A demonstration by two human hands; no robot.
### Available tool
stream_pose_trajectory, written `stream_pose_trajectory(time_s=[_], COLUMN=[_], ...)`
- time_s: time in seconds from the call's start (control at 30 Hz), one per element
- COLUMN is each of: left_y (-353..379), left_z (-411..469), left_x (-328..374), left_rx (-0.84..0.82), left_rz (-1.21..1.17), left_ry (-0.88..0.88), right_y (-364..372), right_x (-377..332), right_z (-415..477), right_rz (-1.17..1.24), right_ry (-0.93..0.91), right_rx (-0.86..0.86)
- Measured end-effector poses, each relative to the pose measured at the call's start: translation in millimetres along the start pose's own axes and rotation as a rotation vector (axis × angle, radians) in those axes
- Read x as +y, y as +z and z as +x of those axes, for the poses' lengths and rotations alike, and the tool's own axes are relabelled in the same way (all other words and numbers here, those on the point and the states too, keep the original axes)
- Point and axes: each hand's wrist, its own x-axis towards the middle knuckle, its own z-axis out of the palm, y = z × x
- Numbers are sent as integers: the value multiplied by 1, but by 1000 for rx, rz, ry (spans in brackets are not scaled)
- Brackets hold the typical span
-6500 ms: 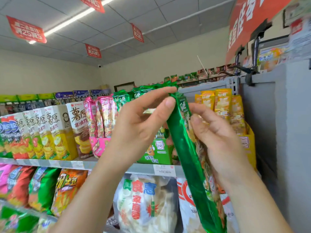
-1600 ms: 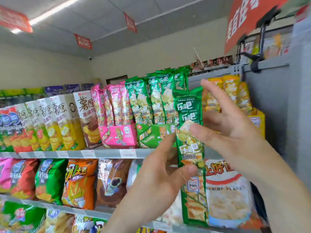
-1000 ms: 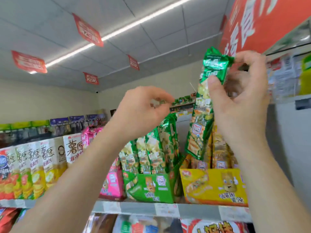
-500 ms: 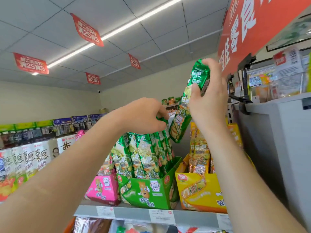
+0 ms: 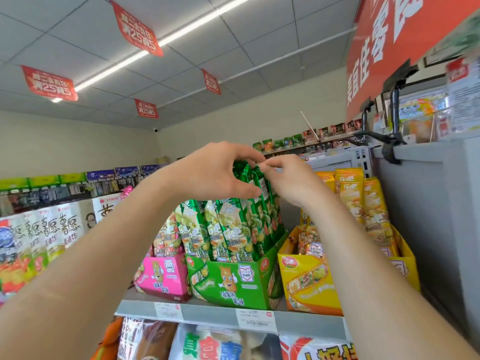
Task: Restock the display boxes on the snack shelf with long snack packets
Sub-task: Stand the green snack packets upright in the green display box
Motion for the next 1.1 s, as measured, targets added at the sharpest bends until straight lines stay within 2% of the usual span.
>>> stream_pose_trajectory(time_s=[0.1,0.23,0.3,0.43,0.6,0.73,0.87,0.97,1.1], left_y=[-13,-17,-10,1,24,28,17,11,16], left_z=[-5,-8,-7,-4,9,13,5,-4,-11], left_x=[-12,-24,-26,-22,-7,-7,-17,-27,-31], left_rx=[-209,-351,-323,-197,-22,35,12,77,94], left_rz=[-222,-188,-128,58,314,337,69,153,200], left_ry=[1,-7,-58,-59,-54,-74,-43,6,23], right_y=[-13,-11,-7,-10,-6,-9,-7,-4,3], right_x=[-9,-8,-7,-11,-10,-6,-9,-10,-15], right_z=[1,-7,-10,-2,6,2,-8,-13,-27], right_rz=[26,201,295,269,319,448,250,143,-159], right_ry=[64,165,166,139,215,178,81,-38,-258], right_rx=[-51,-244,-278,-239,-236,-160,-153,-28,205])
